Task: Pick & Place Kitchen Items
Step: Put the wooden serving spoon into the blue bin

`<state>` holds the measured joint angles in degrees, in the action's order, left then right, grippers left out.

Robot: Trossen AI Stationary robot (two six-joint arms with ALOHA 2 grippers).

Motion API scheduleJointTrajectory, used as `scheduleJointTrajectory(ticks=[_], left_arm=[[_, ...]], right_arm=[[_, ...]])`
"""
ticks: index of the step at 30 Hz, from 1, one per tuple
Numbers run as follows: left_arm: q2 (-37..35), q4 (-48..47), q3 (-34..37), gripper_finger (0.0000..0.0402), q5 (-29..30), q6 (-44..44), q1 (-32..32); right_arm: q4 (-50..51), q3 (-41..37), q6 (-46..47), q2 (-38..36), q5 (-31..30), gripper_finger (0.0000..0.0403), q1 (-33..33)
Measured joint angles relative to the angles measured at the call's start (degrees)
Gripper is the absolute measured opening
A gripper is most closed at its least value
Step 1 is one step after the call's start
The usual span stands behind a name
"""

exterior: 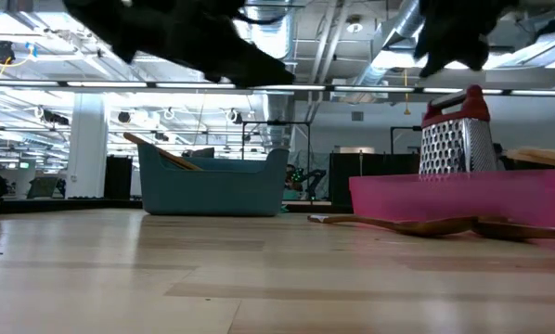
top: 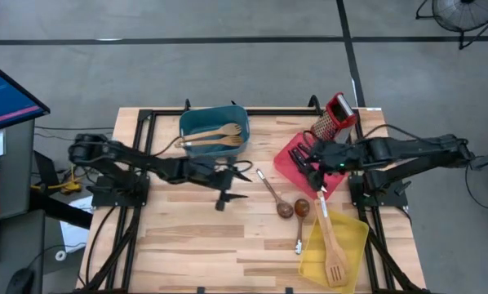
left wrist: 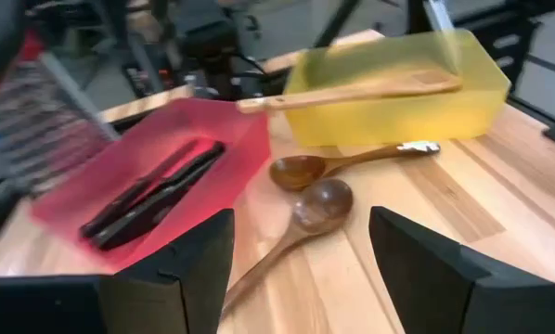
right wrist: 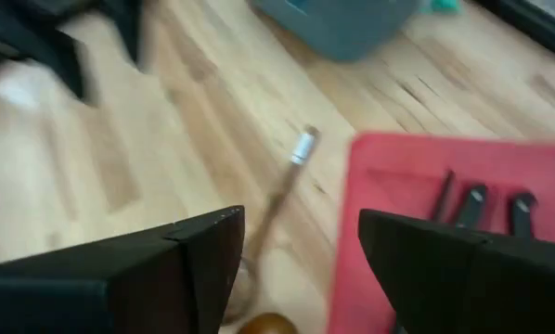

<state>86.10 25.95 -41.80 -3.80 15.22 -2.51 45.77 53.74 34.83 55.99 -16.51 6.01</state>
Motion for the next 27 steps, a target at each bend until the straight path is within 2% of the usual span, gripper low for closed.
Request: scheduleJointTrajectory(ticks=[6, 16, 27], left_arm=[[8.8, -0.1, -7.2, 0.0232, -5.2, 4.5, 1.0], [20.9, -0.5, -14.8, 0.0231, -9.5, 5.3, 4.7], [30.8, -0.6, -19.5, 0.0231, -10.0, 3.5, 7.1]], right_arm=[[-1.0, 1.7, -0.3, -3.5, -0.4, 0.0223, 4.1], [-1.6, 1.7, -1.0, -4.2, -0.5, 0.0214, 6.0], [-1.3, 1.7, -1.9, -4.2, -0.5, 0.0207, 6.0]])
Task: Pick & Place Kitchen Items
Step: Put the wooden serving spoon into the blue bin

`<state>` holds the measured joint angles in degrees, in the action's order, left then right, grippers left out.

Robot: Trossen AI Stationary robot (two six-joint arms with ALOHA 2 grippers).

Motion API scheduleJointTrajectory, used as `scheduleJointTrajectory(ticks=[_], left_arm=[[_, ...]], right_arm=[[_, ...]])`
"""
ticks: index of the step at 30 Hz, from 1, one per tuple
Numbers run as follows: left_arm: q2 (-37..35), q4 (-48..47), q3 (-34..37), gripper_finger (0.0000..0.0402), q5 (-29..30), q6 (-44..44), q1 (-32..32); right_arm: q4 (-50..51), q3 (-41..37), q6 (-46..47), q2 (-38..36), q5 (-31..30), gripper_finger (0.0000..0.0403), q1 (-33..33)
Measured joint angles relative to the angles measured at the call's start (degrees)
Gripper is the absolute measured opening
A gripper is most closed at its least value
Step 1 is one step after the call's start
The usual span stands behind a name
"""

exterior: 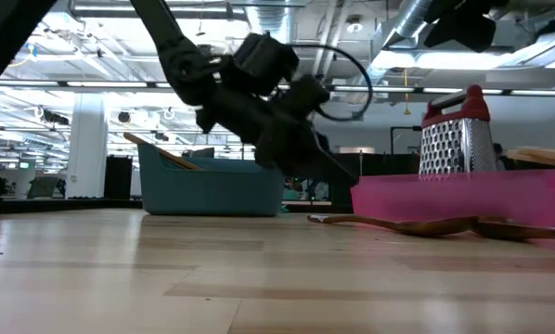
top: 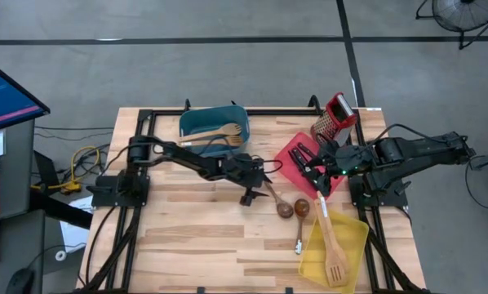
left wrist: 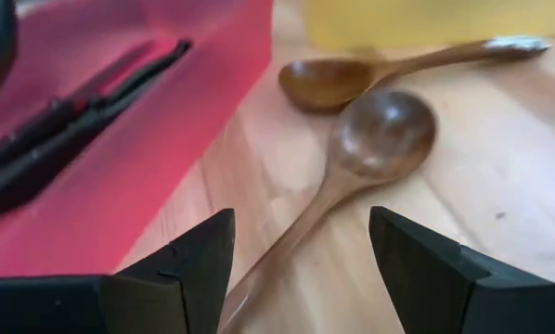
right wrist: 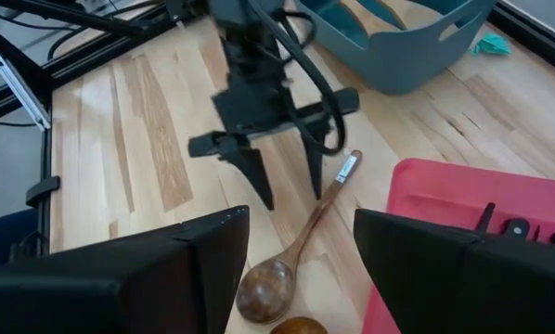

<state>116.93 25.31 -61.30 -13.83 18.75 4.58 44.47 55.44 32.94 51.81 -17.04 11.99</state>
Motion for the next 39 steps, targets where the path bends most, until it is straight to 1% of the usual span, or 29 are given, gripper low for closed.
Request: scheduleJointTrajectory(ticks=[9, 12, 19, 22, 24, 28, 32, 35, 39], left_arm=[[4.7, -0.5, -2.4, 0.0231, 2.0, -1.4, 0.9], [5.6, -1.4, -2.6, 0.0231, 2.0, -3.2, 1.4], [4.5, -6.8, -2.7, 0.0229, 2.4, -6.7, 1.0], [3.0, -9.4, -2.6, 0.0217, 2.4, -7.1, -0.5], [2.0, -10.2, -2.6, 0.0203, 2.3, -5.6, -1.7], [1.3, -12.4, -2.6, 0.0167, 4.5, -1.7, -3.8], [1.9, -11.9, -2.6, 0.0135, 4.6, -1.2, -3.9], [1.9, -12.0, -2.6, 0.0123, 4.6, -0.6, -3.5], [2.0, -12.9, -2.6, 0.0122, 4.9, 0.3, -3.4]], right_arm=[[0.0, 0.0, -0.1, 0.0, 0.0, 0.0204, 0.0], [0.0, 0.0, -0.1, 0.0, 0.0, 0.0201, 0.0], [-0.4, 0.0, 0.1, 0.0, 0.4, 0.0195, 0.0], [-0.4, 0.0, 0.1, 0.0, 0.5, 0.0193, 0.0], [-0.4, 0.0, 0.1, 0.0, 0.5, 0.0192, 0.0], [-0.4, 0.0, 0.1, 0.0, 0.5, 0.0189, 0.0], [-0.5, 0.0, 0.1, 0.0, 0.5, 0.0186, 0.2], [-0.6, 0.0, 0.1, 0.0, 0.5, 0.0184, 1.1], [-0.8, 0.0, 0.1, 0.0, 0.5, 0.0185, 2.5]])
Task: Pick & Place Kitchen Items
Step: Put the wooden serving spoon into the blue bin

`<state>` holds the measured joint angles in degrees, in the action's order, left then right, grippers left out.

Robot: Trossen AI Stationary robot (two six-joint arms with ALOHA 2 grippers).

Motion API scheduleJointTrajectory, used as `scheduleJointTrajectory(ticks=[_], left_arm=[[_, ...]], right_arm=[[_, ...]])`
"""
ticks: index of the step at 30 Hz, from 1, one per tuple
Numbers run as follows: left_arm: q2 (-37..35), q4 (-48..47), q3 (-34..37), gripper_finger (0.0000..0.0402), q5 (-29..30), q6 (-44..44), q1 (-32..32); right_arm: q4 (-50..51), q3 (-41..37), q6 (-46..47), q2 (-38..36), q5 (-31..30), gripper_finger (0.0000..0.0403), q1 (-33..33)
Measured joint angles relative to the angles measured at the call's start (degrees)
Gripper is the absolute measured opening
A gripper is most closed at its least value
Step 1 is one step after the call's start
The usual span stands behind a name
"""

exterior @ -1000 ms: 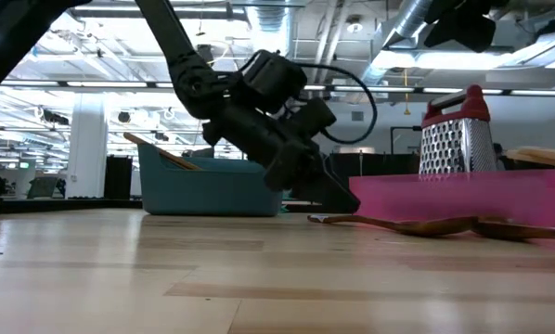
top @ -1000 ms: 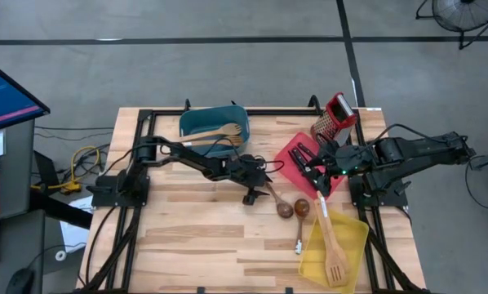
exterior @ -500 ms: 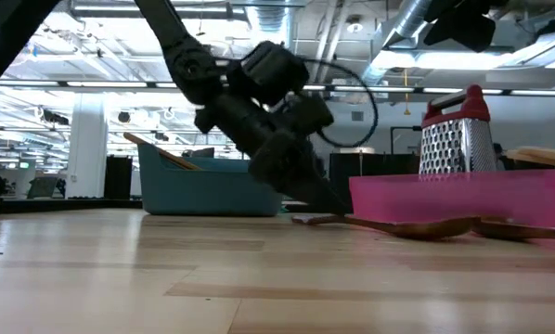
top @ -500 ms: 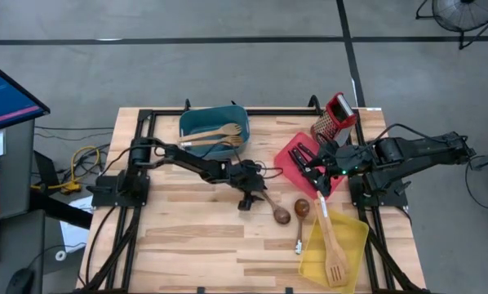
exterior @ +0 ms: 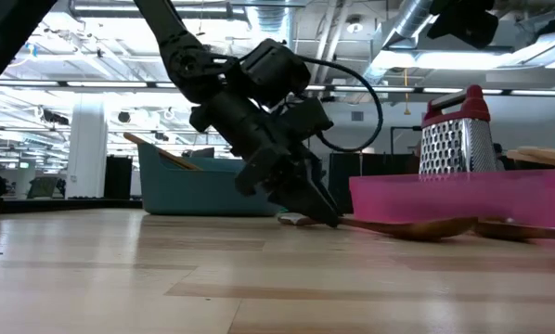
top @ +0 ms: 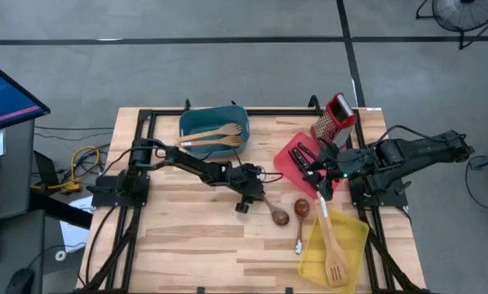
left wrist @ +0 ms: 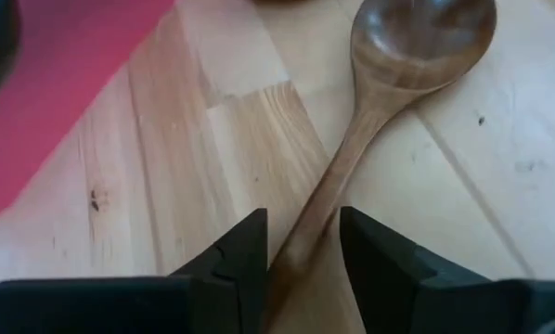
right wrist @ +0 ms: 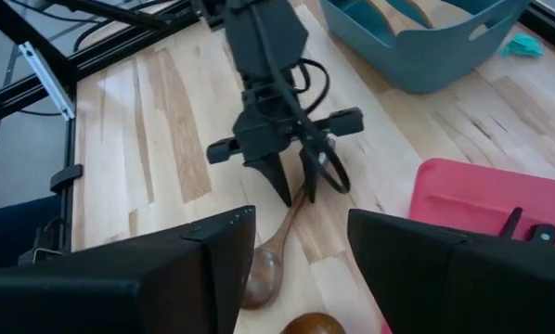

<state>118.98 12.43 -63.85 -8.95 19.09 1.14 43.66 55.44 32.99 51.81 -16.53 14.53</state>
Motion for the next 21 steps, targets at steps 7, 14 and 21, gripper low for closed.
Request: scheduleJointTrajectory(ticks=[7, 14, 21], left_arm=[[-4.0, 0.5, 0.0, 0.0164, -0.1, 6.4, -0.9], [-4.4, 1.2, 0.0, 0.0243, -0.2, 9.1, -0.7], [0.5, 1.5, 0.1, 0.026, -3.4, 7.3, -0.3]], right_arm=[[-0.2, 0.0, 0.0, 0.0, -0.1, 0.0183, 1.4], [-0.9, 0.0, 0.0, 0.0, -0.2, 0.0181, 1.6], [-0.9, 0.0, 0.0, 0.0, -0.2, 0.0181, 1.6]])
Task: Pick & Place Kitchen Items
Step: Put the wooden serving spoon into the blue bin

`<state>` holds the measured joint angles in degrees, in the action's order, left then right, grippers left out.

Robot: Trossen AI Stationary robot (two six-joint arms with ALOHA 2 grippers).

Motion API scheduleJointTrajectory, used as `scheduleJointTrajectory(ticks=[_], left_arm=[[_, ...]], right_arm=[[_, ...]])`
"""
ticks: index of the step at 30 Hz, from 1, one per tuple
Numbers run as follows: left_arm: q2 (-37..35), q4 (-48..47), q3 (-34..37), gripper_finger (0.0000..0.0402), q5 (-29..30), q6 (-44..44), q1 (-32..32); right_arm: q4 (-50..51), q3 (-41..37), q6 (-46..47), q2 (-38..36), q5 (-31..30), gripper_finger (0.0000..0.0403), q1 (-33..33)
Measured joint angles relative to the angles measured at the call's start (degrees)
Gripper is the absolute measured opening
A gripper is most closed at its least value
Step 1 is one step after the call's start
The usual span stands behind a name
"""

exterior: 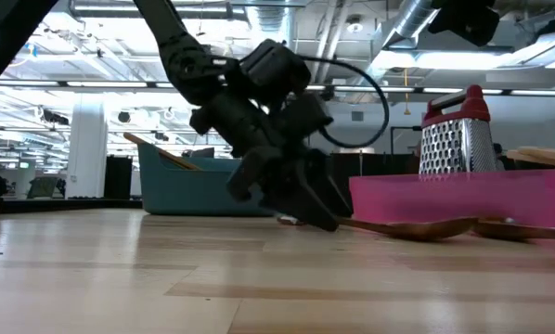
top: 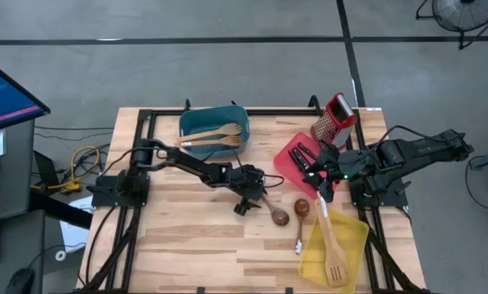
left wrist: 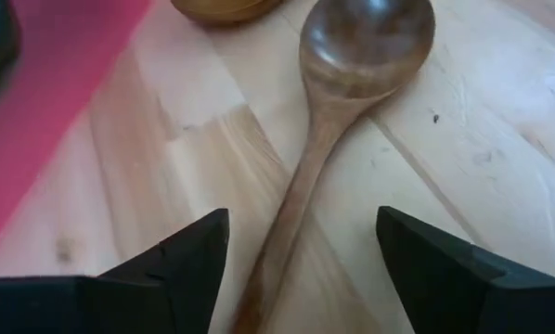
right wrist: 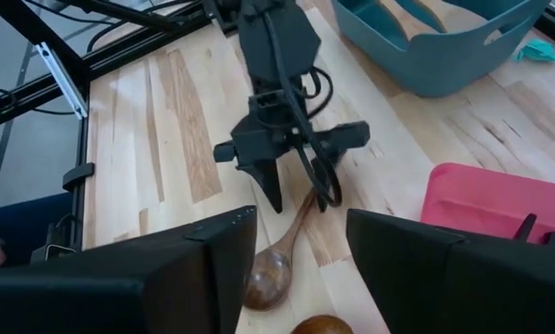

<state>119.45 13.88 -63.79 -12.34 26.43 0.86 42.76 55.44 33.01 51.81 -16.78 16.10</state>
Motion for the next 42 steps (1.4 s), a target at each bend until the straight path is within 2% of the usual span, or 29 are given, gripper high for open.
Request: scheduleJointTrajectory(ticks=[4, 7, 18, 23, 27, 33, 42], left_arm=[[1.1, 0.9, -0.1, 0.0242, -2.1, -2.7, 1.3], [1.0, -0.1, -0.1, 0.0208, -2.6, -2.8, 1.8], [0.8, -0.8, 0.7, 0.0021, -1.6, -4.4, 1.7], [0.2, -1.2, 0.7, 0.0015, 0.5, -6.4, 1.5], [-2.5, -5.1, 1.0, 0.0012, 2.0, -9.6, 1.5], [-14.2, -12.0, 1.6, 0.0015, 1.3, -17.6, 0.8], [-46.2, -15.4, 8.6, 0.0016, 0.3, -26.9, -1.6]], right_arm=[[0.0, 0.0, 0.0, 0.0, 0.0, 0.0177, 0.0], [0.0, 0.0, 0.0, 0.0, 0.0, 0.0175, 0.0], [0.0, 0.0, 0.0, 0.0, 0.0, 0.017, 0.0], [-0.1, 0.0, 0.0, 0.0, 0.0, 0.0168, 0.0], [-1.2, 0.0, 0.0, 0.0, 0.0, 0.0168, 0.0], [-2.7, 0.0, 0.0, 0.0, 0.0, 0.0168, 0.0], [-5.0, 0.0, 0.0, 0.0, 0.0, 0.0168, 0.0]])
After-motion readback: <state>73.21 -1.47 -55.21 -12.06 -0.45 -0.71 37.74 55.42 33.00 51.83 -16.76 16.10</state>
